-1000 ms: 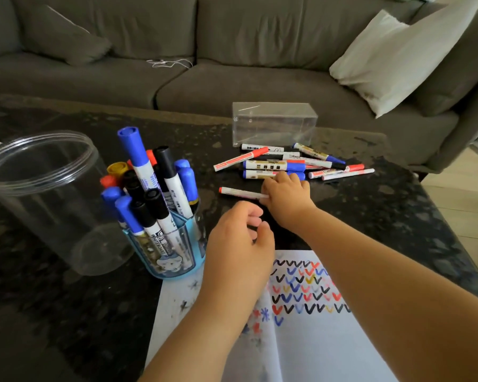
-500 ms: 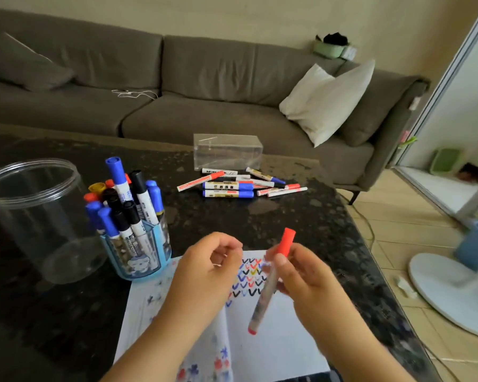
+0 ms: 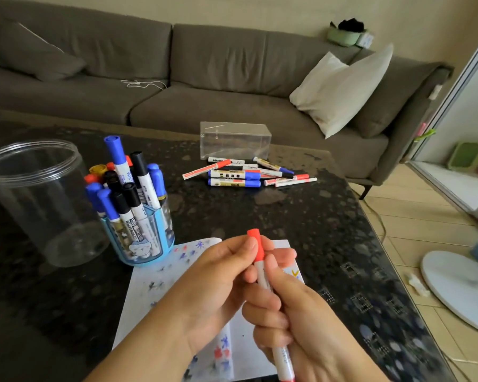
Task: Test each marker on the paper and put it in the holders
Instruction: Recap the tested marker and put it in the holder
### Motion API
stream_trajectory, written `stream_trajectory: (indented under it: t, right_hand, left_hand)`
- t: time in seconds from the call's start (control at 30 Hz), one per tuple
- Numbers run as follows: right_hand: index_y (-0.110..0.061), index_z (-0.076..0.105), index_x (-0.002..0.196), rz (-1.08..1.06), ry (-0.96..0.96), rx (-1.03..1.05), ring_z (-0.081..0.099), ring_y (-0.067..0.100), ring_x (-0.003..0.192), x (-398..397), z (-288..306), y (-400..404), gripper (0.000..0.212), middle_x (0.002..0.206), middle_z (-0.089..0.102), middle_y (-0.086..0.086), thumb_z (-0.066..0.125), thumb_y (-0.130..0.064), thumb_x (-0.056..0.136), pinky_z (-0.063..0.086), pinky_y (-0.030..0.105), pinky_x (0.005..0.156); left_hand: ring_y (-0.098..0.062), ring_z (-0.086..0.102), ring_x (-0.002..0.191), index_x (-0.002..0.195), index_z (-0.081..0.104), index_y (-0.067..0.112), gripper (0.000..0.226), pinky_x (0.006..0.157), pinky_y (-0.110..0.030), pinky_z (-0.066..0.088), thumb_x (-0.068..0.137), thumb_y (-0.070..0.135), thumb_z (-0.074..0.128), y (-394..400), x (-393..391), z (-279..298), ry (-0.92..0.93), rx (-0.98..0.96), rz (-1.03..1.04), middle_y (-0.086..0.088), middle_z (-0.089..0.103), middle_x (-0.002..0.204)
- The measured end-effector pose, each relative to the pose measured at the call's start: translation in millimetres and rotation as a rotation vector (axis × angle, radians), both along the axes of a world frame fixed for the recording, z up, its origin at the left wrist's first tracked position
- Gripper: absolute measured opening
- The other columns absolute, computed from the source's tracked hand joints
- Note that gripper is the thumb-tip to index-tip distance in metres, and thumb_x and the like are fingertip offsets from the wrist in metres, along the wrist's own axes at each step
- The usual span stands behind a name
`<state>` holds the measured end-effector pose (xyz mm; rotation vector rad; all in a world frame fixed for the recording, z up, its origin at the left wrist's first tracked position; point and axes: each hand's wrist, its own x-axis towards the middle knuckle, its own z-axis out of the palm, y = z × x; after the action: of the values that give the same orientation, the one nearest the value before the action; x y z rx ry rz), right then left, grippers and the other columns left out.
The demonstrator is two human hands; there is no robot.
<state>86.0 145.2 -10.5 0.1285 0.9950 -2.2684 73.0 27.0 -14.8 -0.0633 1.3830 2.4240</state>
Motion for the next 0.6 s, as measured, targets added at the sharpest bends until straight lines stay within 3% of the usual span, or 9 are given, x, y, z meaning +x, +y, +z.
stream_trajectory:
  t: [0.07,0.13,0.23,0.33,0.37,0.43,0.53,0.6]
  right_hand:
    - [-0.008,0.052,0.074,-0.042,0.109,0.173,0.022,0.002,0.035,0.4,-3.3,-2.2,0.033,0.049,0.032,-0.003,0.045,-0.037,0.087,0.019,0.012,0.030]
    - [-0.007,0.051,0.073,-0.095,0.222,0.375,0.024,0.004,0.035,-0.7,-11.6,-3.3,0.034,0.047,0.034,-0.003,0.040,-0.030,0.095,0.020,0.013,0.033]
    - [-0.011,0.051,0.066,-0.158,0.407,0.696,0.031,0.006,0.037,-3.9,-24.1,-1.0,0.039,0.044,0.039,-0.007,0.041,-0.026,0.099,0.025,0.017,0.037]
    - [-0.019,0.052,0.064,-0.159,0.673,1.106,0.042,0.005,0.044,-6.4,-35.2,2.5,0.038,0.046,0.049,-0.011,0.042,-0.035,0.097,0.032,0.016,0.050]
    - [-0.020,0.054,0.065,-0.164,0.695,1.156,0.043,0.004,0.046,-6.0,-35.3,2.3,0.038,0.048,0.051,-0.013,0.042,-0.036,0.097,0.034,0.016,0.052]
    - [-0.012,0.056,0.071,-0.102,0.602,1.067,0.038,0.005,0.044,-5.0,-30.3,1.4,0.038,0.048,0.046,-0.008,0.040,-0.034,0.098,0.034,0.020,0.048]
    - [-0.008,0.058,0.072,-0.018,0.223,0.491,0.026,0.006,0.038,-2.1,-12.3,11.3,0.041,0.050,0.035,-0.002,0.038,-0.029,0.100,0.022,0.015,0.033]
    - [-0.009,0.063,0.069,0.063,0.032,0.135,0.024,0.003,0.036,0.0,-1.0,18.0,0.042,0.050,0.032,-0.003,0.047,-0.037,0.096,0.020,0.012,0.028]
  left_hand:
    - [-0.017,0.072,0.084,0.080,0.063,0.002,0.025,0.058,-0.021,0.053,0.074,0.024,0.054,4.4,-2.4,-3.2,-0.025,0.003,0.075,-0.020,0.065,0.086]
    - [-0.017,0.071,0.087,0.083,0.064,0.001,0.027,0.067,-0.024,0.051,0.072,0.024,0.055,8.6,-3.5,-6.0,-0.035,-0.028,0.123,-0.014,0.069,0.074]
    - [-0.016,0.072,0.080,0.089,0.067,0.004,0.024,0.072,-0.029,0.049,0.081,0.025,0.055,13.7,-3.7,-10.2,-0.078,-0.128,0.182,-0.010,0.074,0.088]
    - [-0.018,0.072,0.083,0.085,0.073,0.013,0.021,0.084,-0.035,0.053,0.089,0.025,0.056,17.9,-3.4,-19.3,-0.123,-0.241,0.252,-0.003,0.075,0.087]
    - [-0.018,0.072,0.084,0.081,0.074,0.015,0.022,0.089,-0.038,0.052,0.089,0.027,0.057,18.4,-3.4,-20.5,-0.127,-0.280,0.265,-0.002,0.075,0.087]
    - [-0.019,0.071,0.087,0.080,0.075,0.015,0.022,0.093,-0.039,0.050,0.086,0.029,0.059,16.5,-3.0,-18.6,-0.113,-0.285,0.261,-0.003,0.075,0.090]
    - [-0.023,0.068,0.100,0.089,0.073,0.007,0.032,0.091,-0.036,0.049,0.078,0.031,0.054,7.9,-1.1,-12.1,-0.047,-0.068,0.119,-0.016,0.070,0.104]
    - [-0.021,0.066,0.103,0.085,0.075,0.011,0.032,0.085,-0.032,0.052,0.080,0.029,0.049,5.6,3.6,-5.4,0.014,0.042,-0.001,-0.018,0.068,0.103]
